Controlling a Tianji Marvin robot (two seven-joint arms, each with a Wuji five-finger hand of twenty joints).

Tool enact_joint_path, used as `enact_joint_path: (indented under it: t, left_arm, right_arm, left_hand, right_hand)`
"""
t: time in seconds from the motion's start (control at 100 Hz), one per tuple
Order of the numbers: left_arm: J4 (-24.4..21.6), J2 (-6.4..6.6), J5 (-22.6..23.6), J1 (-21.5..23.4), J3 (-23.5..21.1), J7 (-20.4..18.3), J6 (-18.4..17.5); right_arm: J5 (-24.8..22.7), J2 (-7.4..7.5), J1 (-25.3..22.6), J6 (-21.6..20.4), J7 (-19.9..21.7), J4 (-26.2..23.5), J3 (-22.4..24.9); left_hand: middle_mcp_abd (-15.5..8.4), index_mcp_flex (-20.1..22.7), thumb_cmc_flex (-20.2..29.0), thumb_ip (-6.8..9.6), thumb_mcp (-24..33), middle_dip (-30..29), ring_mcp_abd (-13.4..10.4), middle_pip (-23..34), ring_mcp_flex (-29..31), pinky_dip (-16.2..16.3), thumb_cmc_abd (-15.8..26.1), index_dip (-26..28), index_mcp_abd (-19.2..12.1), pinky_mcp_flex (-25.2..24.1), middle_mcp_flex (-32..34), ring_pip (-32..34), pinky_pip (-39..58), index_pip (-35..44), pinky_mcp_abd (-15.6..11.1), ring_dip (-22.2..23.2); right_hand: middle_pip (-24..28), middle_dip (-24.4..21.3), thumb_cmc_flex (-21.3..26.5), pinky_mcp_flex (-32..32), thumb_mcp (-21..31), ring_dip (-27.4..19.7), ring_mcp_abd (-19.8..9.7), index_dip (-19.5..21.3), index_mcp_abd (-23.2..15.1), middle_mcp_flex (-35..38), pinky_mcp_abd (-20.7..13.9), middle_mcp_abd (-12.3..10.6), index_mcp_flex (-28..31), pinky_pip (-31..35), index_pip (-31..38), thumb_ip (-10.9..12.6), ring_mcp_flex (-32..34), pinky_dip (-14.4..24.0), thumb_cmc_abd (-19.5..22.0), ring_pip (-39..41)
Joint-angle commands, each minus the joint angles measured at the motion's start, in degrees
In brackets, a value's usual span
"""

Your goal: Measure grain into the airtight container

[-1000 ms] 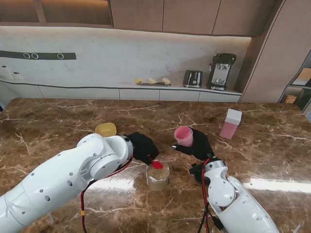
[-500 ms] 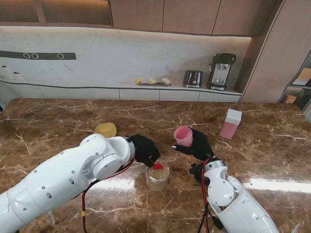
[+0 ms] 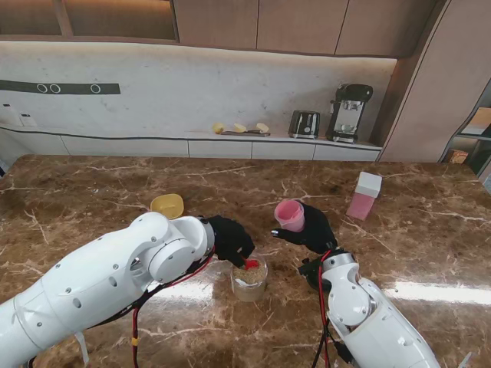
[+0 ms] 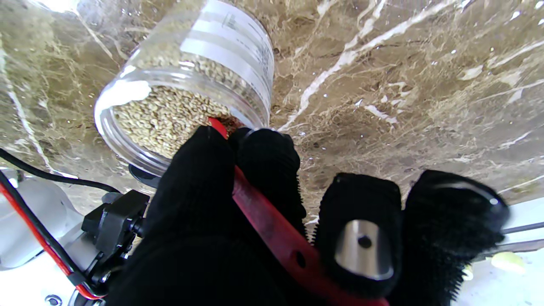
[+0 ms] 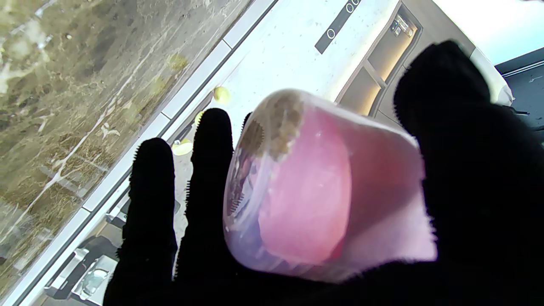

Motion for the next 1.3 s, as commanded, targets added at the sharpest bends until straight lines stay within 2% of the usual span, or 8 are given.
enact_joint_path:
  t: [0.0,0.45,1.29]
  left_arm:
    - [0.9,0.13,0.4,0.2,0.4,-0.5,0.1]
    - [1.3,0.17,-0.4,-0.1,1.0,-0.6,0.5]
    - [1.7,-0.12,-9.4,1.2,-1.5,-0.7,5.6]
  right_arm:
    - [0.4,-0.24,-0.2,0.1,0.7,0.4,-0.1]
    - [0.5,-0.31,0.0,0.0,0.6,0.7,-0.2]
    - [0.5,-0.31,0.2,0.3,0.7,1.0,-0.5]
  left_hand:
    - [-2.2,0.8,1.6,1.49,3.6,0.5,-1.9,0.7,3.0,-0.6,0.2,-0.4,-3.9,1.2,3.4,6.7,4.9,-1.0,0.3,-0.3]
    - [-2.2,1.0,1.4,1.47,3.9,0.7,-1.8,0.9,3.0,-0.5,0.0,-0.1,-3.7,1.2,3.3,6.7,5.0,-1.3,0.3,-0.3]
    - [-2.2,0.6,1.1,1.28,4.1,0.8,-1.8,0.9,3.0,-0.3,0.3,1.2,-4.2,0.8,3.1,6.7,5.2,-1.2,0.4,-0.3]
  right_hand:
    - [0.2,0.5,3.5,-0.2,11.0,0.2,-0.4,0.5,-8.2,0.6,0.0,-0.9,5.0,-0.6,3.5,-1.4,1.0,-0.2,11.4,0.5]
    - [0.1,0.4,3.5,-0.2,10.9,0.2,-0.5,0.6,-8.2,0.4,0.0,-0.9,5.0,-0.7,3.5,-1.4,1.0,-0.2,11.5,0.5]
    - [0.1,0.4,3.7,-0.3,10.8,0.2,-0.4,0.6,-8.1,0.3,0.0,-0.8,5.0,-0.7,3.5,-1.3,0.9,-0.1,11.6,0.5]
